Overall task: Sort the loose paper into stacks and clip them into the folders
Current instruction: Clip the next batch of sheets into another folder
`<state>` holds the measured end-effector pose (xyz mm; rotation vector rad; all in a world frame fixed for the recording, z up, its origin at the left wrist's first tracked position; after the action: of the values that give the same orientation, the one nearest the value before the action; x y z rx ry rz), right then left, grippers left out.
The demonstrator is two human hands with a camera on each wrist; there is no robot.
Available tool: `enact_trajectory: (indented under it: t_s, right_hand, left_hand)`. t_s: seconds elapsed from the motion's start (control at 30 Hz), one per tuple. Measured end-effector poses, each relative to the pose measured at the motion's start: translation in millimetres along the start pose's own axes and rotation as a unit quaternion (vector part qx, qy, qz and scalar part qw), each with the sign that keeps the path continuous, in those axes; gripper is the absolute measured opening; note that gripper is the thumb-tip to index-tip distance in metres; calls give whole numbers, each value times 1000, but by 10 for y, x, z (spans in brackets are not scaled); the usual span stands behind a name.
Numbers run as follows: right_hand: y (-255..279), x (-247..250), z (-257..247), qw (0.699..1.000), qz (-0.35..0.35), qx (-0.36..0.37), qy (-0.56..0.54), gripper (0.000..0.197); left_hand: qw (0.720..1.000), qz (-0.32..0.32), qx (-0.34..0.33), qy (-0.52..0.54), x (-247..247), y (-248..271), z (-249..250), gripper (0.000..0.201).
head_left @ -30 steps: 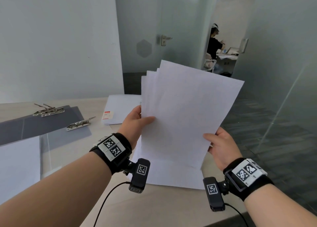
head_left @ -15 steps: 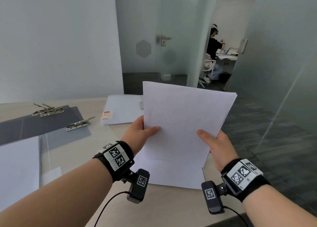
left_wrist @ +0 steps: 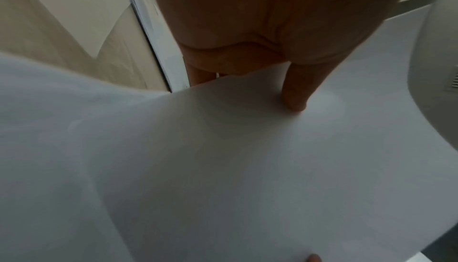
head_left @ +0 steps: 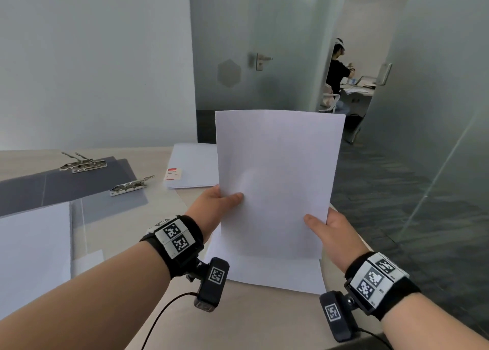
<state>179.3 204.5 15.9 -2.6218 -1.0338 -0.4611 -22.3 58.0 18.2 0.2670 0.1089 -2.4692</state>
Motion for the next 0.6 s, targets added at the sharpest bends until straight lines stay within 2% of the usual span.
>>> enact_trajectory:
  t_s: [0.07,0.13,0.27,0.33,0.4,0.47,0.5,0.6]
  right_hand:
    - [-28,-86,-46,1000,0,3,21,27]
    - [-64,-182,-70,1000,-1,-6,24,27]
    - [-129,-409,-67,1000,-1,-27,12,23]
    - [-152,-557,-57,999,-3,-45,-6,21]
    - [-173,-734,-90,998,-15,-55,-30,21]
    - [-189,-911,-167,997,-27,-55,-53,21]
    - [-196,-996,-206,996,-31,-56,-60,21]
    - [-219,-1256,-321,995,-44,-51,-67,20]
  left_hand:
    - [999,9,-3,-42,152,60,133,18]
    - [994,18,13,-110,399,99,208,25]
    - [964,82,79,-240,1240,126,126,23]
    - [920,88,140,-356,1687,178,-10,32]
    - [859,66,209,-463,2039,333,-156,41]
    - [817,45,221,-531,2257,483,-208,46]
    - [813,34,216,-539,2289,561,-211,48]
    - [828,-3,207,-521,2261,796,-254,57]
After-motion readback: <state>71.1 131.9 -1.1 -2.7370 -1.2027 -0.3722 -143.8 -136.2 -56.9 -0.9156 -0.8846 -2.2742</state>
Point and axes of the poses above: each hand's wrist, its own y-axis away from the middle knuckle, its own x-axis out of the back of the hand, z = x × y, the point moved 10 cm from there along -y, towards the middle knuckle, and after that the axes turned 7 degrees about y, right-handed, at the moved point
